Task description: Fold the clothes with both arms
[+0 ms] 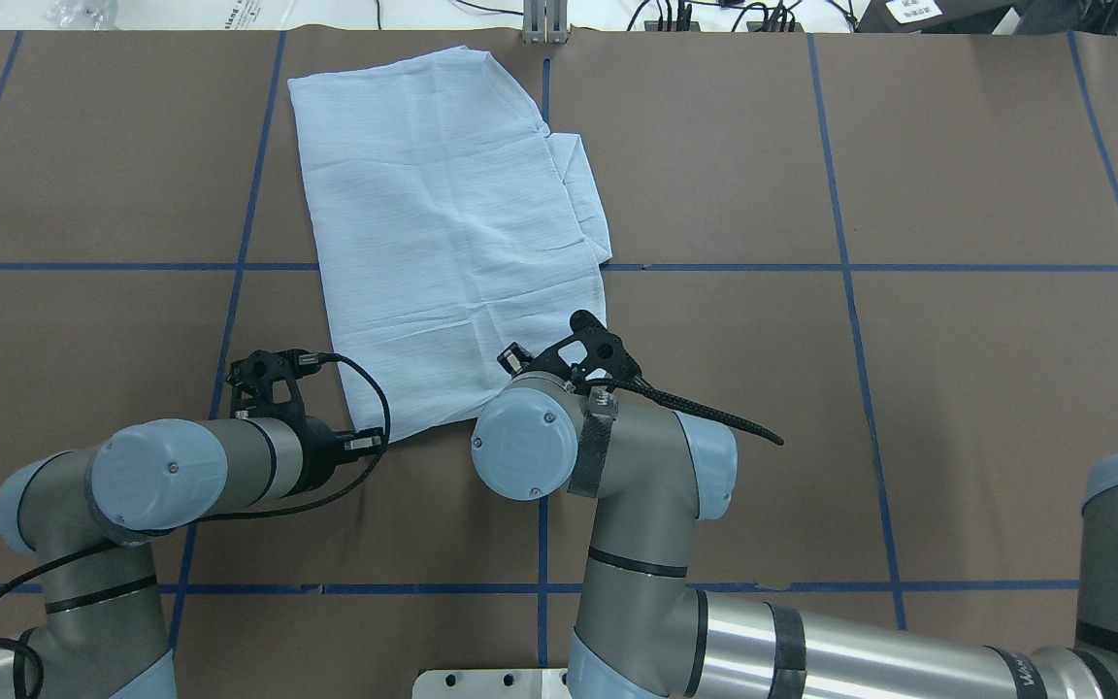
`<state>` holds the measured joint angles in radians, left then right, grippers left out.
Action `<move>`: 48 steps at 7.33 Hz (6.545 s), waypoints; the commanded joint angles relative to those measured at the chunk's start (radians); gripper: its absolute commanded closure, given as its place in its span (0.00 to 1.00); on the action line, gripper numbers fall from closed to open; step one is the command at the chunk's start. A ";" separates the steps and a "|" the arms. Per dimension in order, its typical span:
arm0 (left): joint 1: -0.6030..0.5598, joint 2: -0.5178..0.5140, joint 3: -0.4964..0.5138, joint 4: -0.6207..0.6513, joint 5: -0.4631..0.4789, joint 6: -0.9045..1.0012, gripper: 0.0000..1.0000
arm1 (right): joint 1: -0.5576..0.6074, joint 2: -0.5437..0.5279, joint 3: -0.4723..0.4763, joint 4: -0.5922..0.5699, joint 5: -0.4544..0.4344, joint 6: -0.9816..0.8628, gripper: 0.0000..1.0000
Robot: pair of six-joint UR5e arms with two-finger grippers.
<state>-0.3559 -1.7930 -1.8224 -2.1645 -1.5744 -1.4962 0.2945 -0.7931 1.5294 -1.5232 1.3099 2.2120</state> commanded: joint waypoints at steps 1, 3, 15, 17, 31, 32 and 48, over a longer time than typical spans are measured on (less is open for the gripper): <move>0.000 -0.002 -0.009 -0.002 -0.001 -0.001 1.00 | 0.000 -0.003 0.006 0.000 0.000 0.000 1.00; 0.000 -0.048 -0.028 -0.002 -0.006 0.001 1.00 | -0.012 -0.094 0.137 -0.011 -0.001 -0.005 1.00; 0.131 -0.037 -0.427 0.187 -0.045 -0.081 1.00 | -0.211 -0.207 0.686 -0.446 -0.138 -0.060 1.00; 0.037 -0.124 -0.370 0.219 -0.045 -0.062 1.00 | -0.111 -0.134 0.605 -0.445 -0.130 -0.173 1.00; -0.305 -0.371 0.374 0.041 -0.015 0.235 1.00 | 0.209 0.204 -0.331 0.153 -0.023 -0.512 1.00; -0.305 -0.385 0.399 0.041 -0.013 0.235 1.00 | 0.209 0.204 -0.342 0.153 -0.021 -0.517 1.00; -0.153 -0.212 0.163 0.183 -0.061 0.493 0.00 | 0.311 0.230 -0.327 0.150 0.177 -0.752 0.00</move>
<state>-0.5220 -2.0243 -1.6470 -1.9940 -1.6436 -1.0133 0.6058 -0.5611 1.2018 -1.3732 1.4864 1.4604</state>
